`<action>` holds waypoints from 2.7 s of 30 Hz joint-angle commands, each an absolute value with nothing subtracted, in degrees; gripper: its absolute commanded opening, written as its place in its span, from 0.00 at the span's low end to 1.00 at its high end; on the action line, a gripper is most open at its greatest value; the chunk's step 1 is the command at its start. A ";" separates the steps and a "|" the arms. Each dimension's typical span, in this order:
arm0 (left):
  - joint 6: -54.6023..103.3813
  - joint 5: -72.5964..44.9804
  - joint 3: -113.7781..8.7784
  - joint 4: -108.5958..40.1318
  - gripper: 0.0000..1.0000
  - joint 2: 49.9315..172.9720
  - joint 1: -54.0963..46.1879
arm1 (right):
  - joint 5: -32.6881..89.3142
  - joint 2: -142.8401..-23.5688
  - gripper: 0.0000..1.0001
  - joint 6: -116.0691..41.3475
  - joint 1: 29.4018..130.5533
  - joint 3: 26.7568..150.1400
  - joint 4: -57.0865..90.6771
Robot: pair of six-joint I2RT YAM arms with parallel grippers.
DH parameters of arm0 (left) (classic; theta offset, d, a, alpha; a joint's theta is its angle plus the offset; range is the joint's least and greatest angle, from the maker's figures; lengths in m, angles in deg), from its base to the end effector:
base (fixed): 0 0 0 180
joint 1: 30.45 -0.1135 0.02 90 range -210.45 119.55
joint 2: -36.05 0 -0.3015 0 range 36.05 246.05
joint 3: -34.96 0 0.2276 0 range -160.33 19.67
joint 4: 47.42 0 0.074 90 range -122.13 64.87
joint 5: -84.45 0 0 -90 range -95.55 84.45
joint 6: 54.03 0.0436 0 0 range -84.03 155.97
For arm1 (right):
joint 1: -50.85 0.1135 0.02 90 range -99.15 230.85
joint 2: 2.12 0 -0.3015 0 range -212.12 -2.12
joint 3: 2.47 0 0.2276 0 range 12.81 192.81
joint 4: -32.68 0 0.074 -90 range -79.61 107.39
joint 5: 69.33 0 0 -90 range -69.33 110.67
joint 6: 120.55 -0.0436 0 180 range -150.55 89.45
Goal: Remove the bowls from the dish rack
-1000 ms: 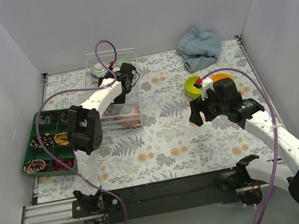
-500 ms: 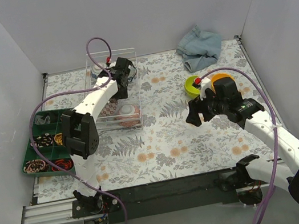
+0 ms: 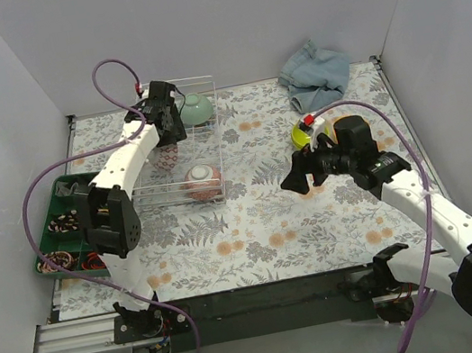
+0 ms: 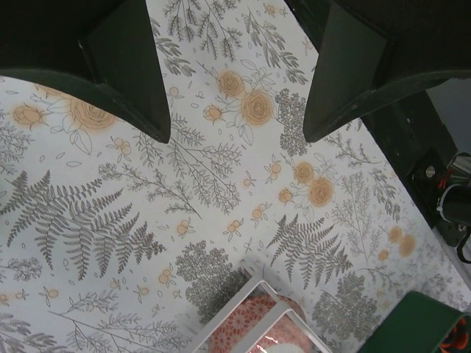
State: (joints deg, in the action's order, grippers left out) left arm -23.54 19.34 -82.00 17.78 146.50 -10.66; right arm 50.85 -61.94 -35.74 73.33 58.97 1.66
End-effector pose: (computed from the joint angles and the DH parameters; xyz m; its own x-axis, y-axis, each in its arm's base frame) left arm 0.3925 -0.1217 0.3248 -0.4952 -0.6526 -0.5735 -0.6413 0.7199 -0.2654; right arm 0.1702 0.0941 0.3257 -0.5182 -0.1298 -0.8453 -0.6912 0.6457 0.3246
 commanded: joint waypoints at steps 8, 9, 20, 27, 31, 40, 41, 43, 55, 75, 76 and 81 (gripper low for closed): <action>-27.84 11.51 -80.00 12.61 0.15 137.30 -13.31 | 57.06 -66.89 0.80 -40.21 76.60 63.70 14.22; -28.19 10.37 -79.74 12.43 0.15 136.95 -13.49 | 57.15 -67.86 0.81 -40.21 76.95 64.22 15.10; -35.74 0.97 -76.58 7.60 0.12 129.30 -14.02 | 55.39 -77.79 0.80 -41.62 84.42 71.69 26.00; -42.77 -9.05 -72.72 4.44 0.11 124.03 -14.02 | 54.95 -86.13 0.80 -41.62 86.53 79.25 31.01; -46.03 -14.24 -69.81 1.27 0.11 120.95 -14.02 | 55.21 -89.92 0.80 -41.88 86.97 83.29 33.65; -53.50 -24.34 -61.82 -4.87 0.10 115.77 -14.02 | 57.32 -97.66 0.80 -42.06 88.38 91.91 33.74; -54.11 -24.79 -61.11 -5.40 0.09 115.33 -14.02 | 57.58 -98.10 0.79 -42.15 88.55 92.26 33.74; -55.69 -26.10 -59.62 -7.07 0.09 114.45 -14.02 | 58.55 -99.15 0.78 -42.24 89.25 92.97 33.74; -59.31 -28.66 -50.12 -14.28 0.12 109.97 -13.93 | 59.52 -97.14 0.07 -42.06 91.19 89.63 32.95; -36.64 -13.38 -49.59 -2.09 0.98 98.45 -13.93 | 24.04 -80.80 0.01 -24.75 91.02 81.55 -5.01; -35.32 -12.15 -49.33 -1.29 0.98 97.93 -13.93 | 21.49 -80.18 0.01 -24.83 90.76 80.76 -6.07; -31.01 -7.40 -46.17 1.27 0.98 94.76 -13.93 | 6.45 -78.33 0.01 -28.60 87.25 74.88 -11.69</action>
State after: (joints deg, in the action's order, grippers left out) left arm -37.07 -13.56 -47.92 -3.03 97.91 -13.79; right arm 22.13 -80.93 -27.37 90.25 77.63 -7.10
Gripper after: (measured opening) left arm 0.982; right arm 0.071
